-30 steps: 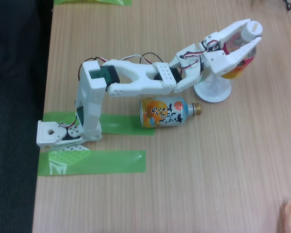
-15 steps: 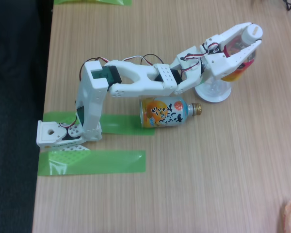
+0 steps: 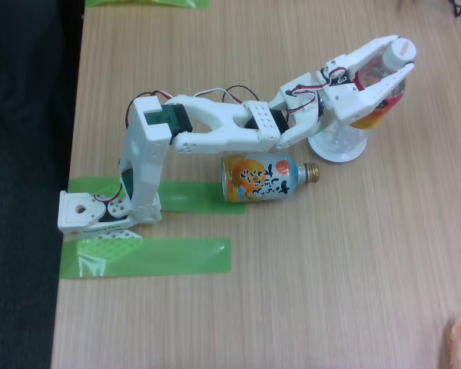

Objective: Pick up the plastic bottle and stand it up on the white place

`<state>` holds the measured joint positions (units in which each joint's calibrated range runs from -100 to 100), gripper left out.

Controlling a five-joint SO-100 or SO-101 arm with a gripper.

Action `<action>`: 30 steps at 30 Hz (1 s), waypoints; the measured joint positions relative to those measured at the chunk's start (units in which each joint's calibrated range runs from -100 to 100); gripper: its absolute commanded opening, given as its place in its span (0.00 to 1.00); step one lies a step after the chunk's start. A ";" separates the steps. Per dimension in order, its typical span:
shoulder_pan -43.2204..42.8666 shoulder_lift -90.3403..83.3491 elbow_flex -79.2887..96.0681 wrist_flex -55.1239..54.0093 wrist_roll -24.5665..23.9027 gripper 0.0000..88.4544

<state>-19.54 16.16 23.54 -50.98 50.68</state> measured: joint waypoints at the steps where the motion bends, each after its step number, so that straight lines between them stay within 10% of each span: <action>1: 0.00 0.00 0.00 0.00 0.00 0.28; 30: 2.54 0.00 3.43 0.00 -1.26 0.45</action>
<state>-17.00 16.16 26.98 -50.98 49.42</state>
